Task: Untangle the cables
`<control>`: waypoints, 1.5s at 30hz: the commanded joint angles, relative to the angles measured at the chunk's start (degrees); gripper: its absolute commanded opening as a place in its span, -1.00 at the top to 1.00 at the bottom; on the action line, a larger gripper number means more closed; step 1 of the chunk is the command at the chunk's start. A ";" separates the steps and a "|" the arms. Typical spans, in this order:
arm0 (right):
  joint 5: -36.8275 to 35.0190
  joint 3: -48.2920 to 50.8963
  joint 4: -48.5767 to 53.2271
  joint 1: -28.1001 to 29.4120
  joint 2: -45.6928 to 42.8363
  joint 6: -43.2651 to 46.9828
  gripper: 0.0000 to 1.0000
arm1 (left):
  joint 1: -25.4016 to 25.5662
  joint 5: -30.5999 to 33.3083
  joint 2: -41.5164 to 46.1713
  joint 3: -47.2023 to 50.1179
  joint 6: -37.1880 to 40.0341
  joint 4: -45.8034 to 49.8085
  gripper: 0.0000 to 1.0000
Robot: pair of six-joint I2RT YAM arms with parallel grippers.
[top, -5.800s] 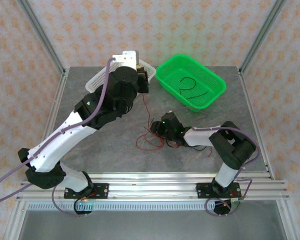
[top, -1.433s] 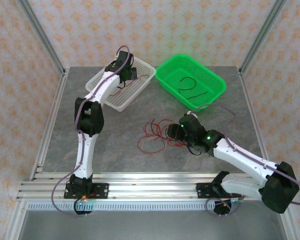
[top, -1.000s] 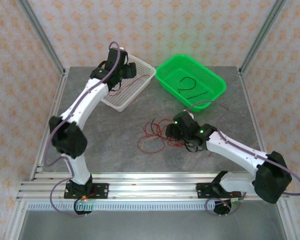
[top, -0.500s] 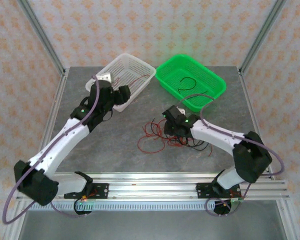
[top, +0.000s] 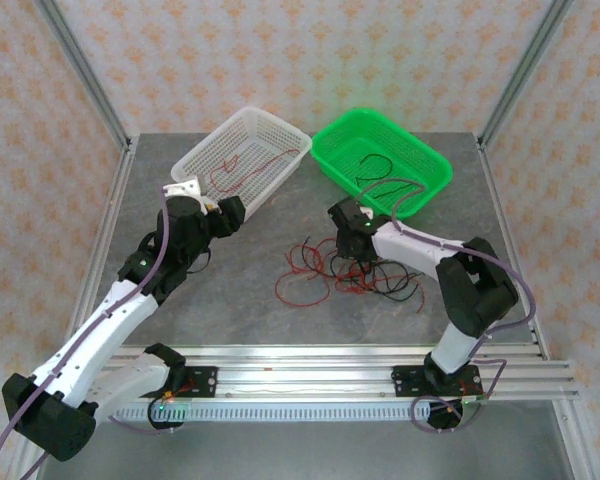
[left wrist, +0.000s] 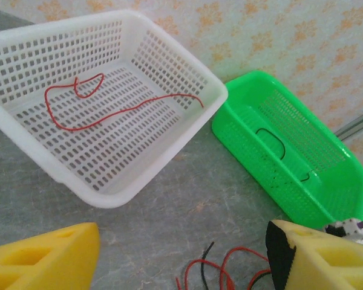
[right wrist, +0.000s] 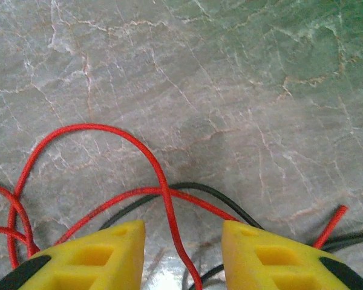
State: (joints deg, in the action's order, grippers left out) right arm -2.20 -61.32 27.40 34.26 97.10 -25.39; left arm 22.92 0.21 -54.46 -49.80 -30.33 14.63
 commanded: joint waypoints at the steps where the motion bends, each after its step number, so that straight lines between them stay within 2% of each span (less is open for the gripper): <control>1: -2.28 -1.69 -0.28 -0.84 1.60 1.48 0.27 | 0.71 -0.36 0.84 1.26 -1.42 -0.57 -0.47; 10: -1.81 -3.63 -1.20 -1.92 4.40 2.71 0.46 | 1.34 -0.80 1.35 2.11 -2.14 -0.49 -0.46; 16: -0.72 -4.63 -1.55 -1.87 5.08 3.11 0.71 | 1.60 -0.29 2.20 2.27 -2.16 0.22 -0.46; 21: 0.58 -4.83 -1.47 -1.91 4.61 3.32 0.69 | 1.60 -0.33 2.84 2.51 -2.26 0.48 -0.46; 27: 0.22 -3.97 -0.94 -1.91 4.68 2.89 0.46 | 1.59 -0.39 3.22 2.82 -2.35 0.57 -0.46; 45: 0.79 -2.50 -2.34 -1.92 6.70 2.59 0.49 | 1.60 -0.38 3.30 2.66 -2.22 0.75 -0.46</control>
State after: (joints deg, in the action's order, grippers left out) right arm -0.84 -64.71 25.63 32.45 103.11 -22.44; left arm 24.29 -0.01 -52.10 -47.51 -31.70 14.76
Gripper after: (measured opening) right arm 0.258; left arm 0.731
